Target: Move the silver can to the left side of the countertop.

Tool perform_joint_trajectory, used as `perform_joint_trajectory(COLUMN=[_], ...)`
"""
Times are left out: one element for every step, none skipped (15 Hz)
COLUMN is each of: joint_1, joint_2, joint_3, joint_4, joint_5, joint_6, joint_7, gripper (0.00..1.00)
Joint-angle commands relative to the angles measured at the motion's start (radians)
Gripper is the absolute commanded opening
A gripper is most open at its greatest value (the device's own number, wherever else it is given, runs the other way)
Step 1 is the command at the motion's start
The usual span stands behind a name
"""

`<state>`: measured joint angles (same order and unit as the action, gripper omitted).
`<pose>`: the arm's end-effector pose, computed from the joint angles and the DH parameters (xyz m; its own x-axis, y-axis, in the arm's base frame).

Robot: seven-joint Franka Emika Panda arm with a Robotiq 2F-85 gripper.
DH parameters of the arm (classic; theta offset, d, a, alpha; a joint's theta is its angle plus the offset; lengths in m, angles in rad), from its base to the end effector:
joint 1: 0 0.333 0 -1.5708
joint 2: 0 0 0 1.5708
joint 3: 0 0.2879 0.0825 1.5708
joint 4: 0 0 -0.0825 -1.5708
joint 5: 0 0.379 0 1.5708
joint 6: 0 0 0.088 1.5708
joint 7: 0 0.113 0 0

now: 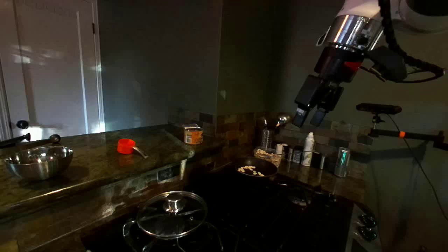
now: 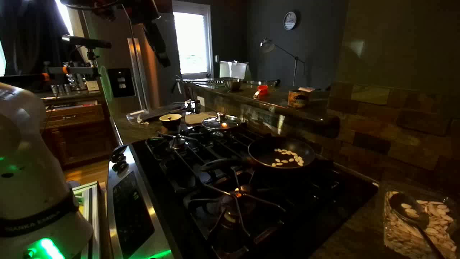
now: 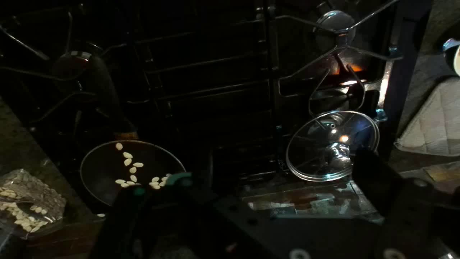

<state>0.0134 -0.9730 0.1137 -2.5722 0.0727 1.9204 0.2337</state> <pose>0.3065 0.0502 0.5533 0.9383 -0.1549 0.3093 -0.1460 -0.9879 -0.0518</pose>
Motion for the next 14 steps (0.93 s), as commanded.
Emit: perform_joint_trajectory(joint_1=[-0.006, -0.006, -0.006, -0.006, -0.006, -0.006, -0.006, -0.006, -0.041, -0.076, -0.116, -0.15, -0.193, -0.236], joint_2=[0.0, 0.0, 0.0, 0.0, 0.0, 0.0, 0.0, 0.0, -0.003, -0.001, 0.0, 0.002, 0.002, 0.009], joint_3=[0.003, 0.003, 0.003, 0.003, 0.003, 0.003, 0.003, 0.003, 0.013, -0.001, -0.027, -0.05, -0.083, -0.108], joint_4=[0.002, 0.002, 0.002, 0.002, 0.002, 0.002, 0.002, 0.002, -0.001, 0.003, 0.005, 0.007, 0.011, 0.015], joint_5=[0.004, 0.004, 0.004, 0.004, 0.004, 0.004, 0.004, 0.004, -0.025, -0.038, -0.067, -0.091, -0.122, -0.15], joint_6=[-0.002, -0.002, -0.002, -0.002, -0.002, -0.002, -0.002, -0.002, 0.038, 0.062, 0.086, 0.106, 0.121, 0.144], joint_7=[-0.004, -0.004, -0.004, -0.004, -0.004, -0.004, -0.004, -0.004, 0.021, 0.047, 0.05, 0.052, 0.044, 0.044], gripper=[1.0, 1.0, 1.0, 1.0, 1.0, 1.0, 1.0, 1.0, 1.0, 1.0, 1.0, 1.0, 1.0, 1.0])
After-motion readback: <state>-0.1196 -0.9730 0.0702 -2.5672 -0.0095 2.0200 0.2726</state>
